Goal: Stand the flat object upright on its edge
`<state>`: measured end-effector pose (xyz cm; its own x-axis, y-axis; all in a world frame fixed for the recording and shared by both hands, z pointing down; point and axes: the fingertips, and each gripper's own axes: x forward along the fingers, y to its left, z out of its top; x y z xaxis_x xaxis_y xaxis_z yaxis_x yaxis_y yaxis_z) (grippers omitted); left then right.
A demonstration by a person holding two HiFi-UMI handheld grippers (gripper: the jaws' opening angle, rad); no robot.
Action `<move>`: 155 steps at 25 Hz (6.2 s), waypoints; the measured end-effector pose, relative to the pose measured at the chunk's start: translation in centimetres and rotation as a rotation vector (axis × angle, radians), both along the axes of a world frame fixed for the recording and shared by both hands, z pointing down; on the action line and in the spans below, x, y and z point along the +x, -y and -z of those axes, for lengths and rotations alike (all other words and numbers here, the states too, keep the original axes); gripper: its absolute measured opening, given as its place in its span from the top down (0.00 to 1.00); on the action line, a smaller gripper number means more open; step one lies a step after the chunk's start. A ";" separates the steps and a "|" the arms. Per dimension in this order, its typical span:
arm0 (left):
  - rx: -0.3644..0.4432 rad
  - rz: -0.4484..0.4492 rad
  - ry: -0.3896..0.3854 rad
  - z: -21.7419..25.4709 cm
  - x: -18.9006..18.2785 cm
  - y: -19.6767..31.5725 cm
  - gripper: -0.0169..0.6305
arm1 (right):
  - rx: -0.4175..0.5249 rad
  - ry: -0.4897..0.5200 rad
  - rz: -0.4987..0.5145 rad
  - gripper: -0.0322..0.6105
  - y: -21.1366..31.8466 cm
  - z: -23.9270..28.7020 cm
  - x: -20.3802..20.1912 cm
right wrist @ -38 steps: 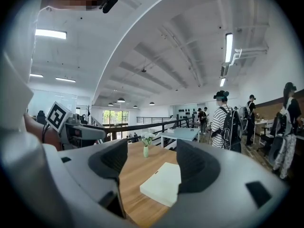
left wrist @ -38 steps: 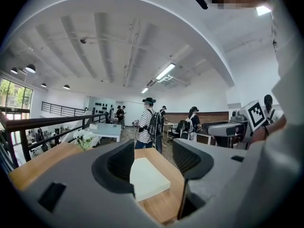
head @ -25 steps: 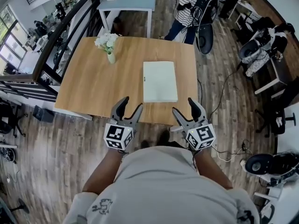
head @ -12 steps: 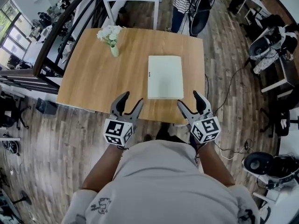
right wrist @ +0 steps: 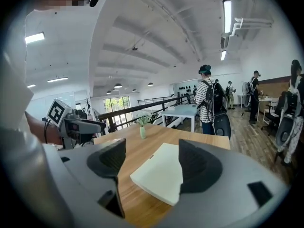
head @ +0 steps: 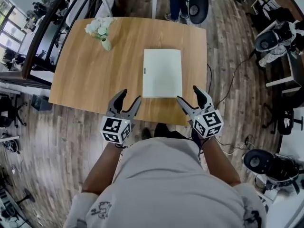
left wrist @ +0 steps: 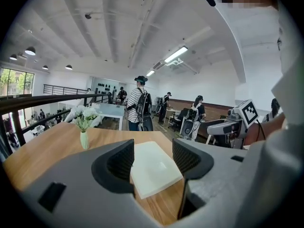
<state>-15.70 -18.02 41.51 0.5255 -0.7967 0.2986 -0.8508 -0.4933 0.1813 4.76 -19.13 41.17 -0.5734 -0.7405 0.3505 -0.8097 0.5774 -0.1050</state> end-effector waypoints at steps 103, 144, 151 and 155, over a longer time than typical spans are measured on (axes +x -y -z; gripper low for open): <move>-0.162 0.011 0.295 -14.5 4.0 14.5 0.68 | -0.207 -0.163 -0.003 0.49 13.0 -16.2 2.0; -0.025 0.084 0.224 -14.5 1.9 11.2 0.69 | 0.041 -0.298 -0.065 0.41 9.6 -15.2 2.8; -0.014 0.071 0.165 -11.6 1.0 9.1 0.69 | 0.088 -0.265 -0.044 0.47 6.8 -11.5 1.0; 0.024 0.051 0.145 -9.0 0.6 7.1 0.69 | 0.108 -0.224 -0.032 0.51 4.4 -9.4 -0.2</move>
